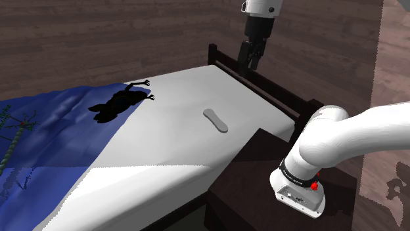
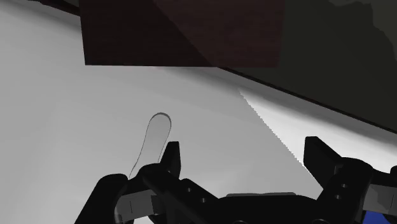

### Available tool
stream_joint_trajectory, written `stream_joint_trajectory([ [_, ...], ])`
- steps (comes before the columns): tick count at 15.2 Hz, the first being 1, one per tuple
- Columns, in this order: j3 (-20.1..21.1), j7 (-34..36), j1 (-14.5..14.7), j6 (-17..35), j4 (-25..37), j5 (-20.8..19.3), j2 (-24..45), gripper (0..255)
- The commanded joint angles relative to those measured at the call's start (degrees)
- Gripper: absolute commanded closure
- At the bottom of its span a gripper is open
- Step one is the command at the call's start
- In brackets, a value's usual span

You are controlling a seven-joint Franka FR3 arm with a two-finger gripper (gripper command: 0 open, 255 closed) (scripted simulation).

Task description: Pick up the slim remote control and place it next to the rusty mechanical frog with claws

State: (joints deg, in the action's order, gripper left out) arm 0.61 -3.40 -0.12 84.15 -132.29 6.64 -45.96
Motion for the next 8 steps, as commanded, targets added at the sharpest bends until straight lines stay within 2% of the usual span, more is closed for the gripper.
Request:
stream_joint_trajectory([
  [1,0.0,0.0,0.0,0.0,0.0,0.0,0.0,0],
  [8,0.5,1.0,-1.9,14.4,-9.2,-1.2,4.7,0],
])
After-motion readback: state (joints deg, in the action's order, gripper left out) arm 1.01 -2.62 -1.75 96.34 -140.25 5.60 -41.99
